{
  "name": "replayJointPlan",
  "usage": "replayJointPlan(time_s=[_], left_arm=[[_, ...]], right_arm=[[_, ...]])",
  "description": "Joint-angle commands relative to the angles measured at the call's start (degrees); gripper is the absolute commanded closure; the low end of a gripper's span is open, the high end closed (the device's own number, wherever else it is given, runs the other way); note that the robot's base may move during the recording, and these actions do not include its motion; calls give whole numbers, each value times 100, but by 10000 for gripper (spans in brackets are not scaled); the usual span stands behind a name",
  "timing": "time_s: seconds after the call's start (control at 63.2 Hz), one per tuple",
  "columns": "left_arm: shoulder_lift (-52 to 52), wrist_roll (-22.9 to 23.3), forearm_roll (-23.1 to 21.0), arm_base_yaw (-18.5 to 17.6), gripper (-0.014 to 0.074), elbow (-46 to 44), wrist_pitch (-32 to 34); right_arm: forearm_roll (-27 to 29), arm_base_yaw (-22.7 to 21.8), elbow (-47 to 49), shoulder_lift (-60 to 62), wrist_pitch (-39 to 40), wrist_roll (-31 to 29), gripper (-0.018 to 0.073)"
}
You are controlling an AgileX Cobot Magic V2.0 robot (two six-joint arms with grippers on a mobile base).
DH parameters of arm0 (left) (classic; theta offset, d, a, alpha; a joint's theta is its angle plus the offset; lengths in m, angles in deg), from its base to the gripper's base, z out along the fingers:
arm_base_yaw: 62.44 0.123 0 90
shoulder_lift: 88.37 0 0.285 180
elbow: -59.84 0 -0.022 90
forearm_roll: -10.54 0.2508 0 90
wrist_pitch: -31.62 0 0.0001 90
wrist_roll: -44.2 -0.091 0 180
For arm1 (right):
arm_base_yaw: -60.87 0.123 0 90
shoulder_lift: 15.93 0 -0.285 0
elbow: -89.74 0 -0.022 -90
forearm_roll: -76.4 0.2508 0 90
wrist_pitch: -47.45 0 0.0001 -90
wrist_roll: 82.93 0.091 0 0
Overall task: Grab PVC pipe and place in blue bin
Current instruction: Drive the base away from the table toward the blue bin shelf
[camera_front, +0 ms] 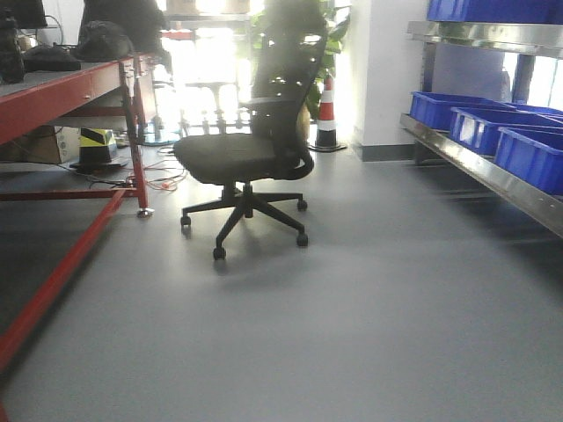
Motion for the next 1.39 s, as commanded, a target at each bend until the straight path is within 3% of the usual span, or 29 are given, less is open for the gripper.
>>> replayJointPlan(time_s=[0.0,1.377], left_arm=[[5,31,0,-34,707,-17,147],[5,31,0,-34,707,-17,147]], right_arm=[[-49,11,4,29,122,-27,727],[-49,11,4,29,122,-27,727]])
